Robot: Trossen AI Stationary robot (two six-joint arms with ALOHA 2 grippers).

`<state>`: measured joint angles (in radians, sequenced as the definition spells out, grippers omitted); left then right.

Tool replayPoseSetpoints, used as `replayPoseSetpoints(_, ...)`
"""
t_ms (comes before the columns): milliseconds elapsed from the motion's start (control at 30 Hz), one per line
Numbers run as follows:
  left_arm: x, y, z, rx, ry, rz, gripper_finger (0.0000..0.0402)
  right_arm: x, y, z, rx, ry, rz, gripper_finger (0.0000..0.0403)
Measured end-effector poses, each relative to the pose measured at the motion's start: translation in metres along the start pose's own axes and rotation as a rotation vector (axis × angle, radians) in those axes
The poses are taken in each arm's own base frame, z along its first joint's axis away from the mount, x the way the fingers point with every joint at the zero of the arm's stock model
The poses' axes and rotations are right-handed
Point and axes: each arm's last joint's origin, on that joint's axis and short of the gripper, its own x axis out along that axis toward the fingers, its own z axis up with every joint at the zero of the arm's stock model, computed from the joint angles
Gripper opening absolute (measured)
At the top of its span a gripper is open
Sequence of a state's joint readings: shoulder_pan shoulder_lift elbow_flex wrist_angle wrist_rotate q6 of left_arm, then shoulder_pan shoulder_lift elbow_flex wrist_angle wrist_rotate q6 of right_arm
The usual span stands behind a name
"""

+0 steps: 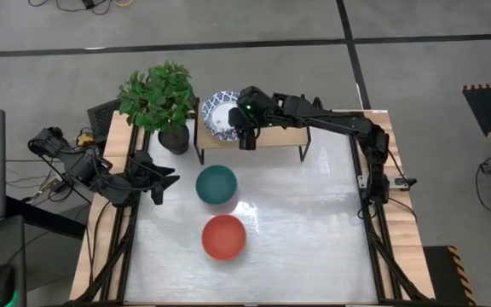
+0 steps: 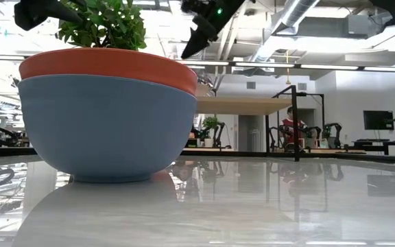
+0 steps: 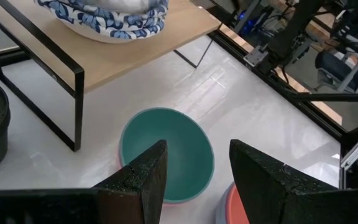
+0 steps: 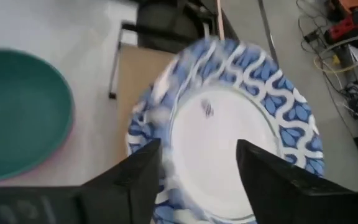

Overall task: Place and stack bowls onto a shelf
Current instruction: Stack the white bowl on top of the white bowl on the shelf, then put the dark green bowl on the shelf

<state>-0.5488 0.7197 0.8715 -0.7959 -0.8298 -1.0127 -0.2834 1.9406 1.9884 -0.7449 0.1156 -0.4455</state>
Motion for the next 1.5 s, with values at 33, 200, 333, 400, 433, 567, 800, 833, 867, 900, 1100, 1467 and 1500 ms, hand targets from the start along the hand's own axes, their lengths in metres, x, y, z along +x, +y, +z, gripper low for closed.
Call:
replayPoseSetpoints(33,0.000,0.000,0.000,-0.001,0.001,-0.001,0.0158,-0.002,0.000,0.002,0.002,-0.013,-0.001,0.0243)
replayPoseSetpoints(200,0.000,0.000,0.000,-0.002,0.002,-0.001,0.0158,-0.016,0.004,0.006,-0.003,-0.032,0.004,0.0255)
replayPoseSetpoints(333,0.000,0.000,0.000,-0.002,0.010,-0.007,0.0158,-0.039,0.005,0.014,0.027,-0.056,0.007,0.0256)
replayPoseSetpoints(400,0.000,-0.001,-0.001,-0.002,0.036,-0.022,0.0158,-0.059,0.006,0.021,0.048,-0.085,0.008,0.0256)
replayPoseSetpoints(433,0.000,-0.001,-0.002,0.000,0.055,-0.035,0.0158,-0.068,0.009,0.023,0.053,-0.085,0.022,0.0256)
replayPoseSetpoints(567,0.000,-0.003,-0.004,0.003,0.125,-0.078,0.0158,-0.104,0.023,0.032,0.095,-0.129,0.065,0.0256)
replayPoseSetpoints(800,0.000,-0.005,-0.005,-0.001,0.175,-0.122,0.0158,-0.163,0.056,0.031,0.235,-0.119,0.184,0.0256)
replayPoseSetpoints(833,0.000,-0.006,-0.005,0.000,0.185,-0.136,0.0158,-0.168,0.061,0.030,0.253,-0.102,0.204,0.0256)
replayPoseSetpoints(867,0.000,-0.007,-0.005,0.002,0.194,-0.152,0.0158,-0.172,0.067,0.029,0.270,-0.090,0.221,0.0256)
replayPoseSetpoints(900,0.000,-0.007,-0.005,0.001,0.201,-0.161,0.0158,-0.175,0.072,0.028,0.284,-0.071,0.239,0.0256)
replayPoseSetpoints(1100,0.003,-0.011,-0.008,0.031,0.223,-0.166,0.0158,-0.181,0.110,0.025,0.303,0.056,0.327,0.0256)
replayPoseSetpoints(1467,0.011,-0.015,-0.020,0.079,0.267,-0.261,0.0158,-0.170,0.182,0.035,0.135,0.094,0.424,0.0256)
replayPoseSetpoints(1500,0.010,-0.016,-0.019,0.081,0.269,-0.283,0.0158,-0.171,0.185,0.035,0.132,0.096,0.428,0.0256)
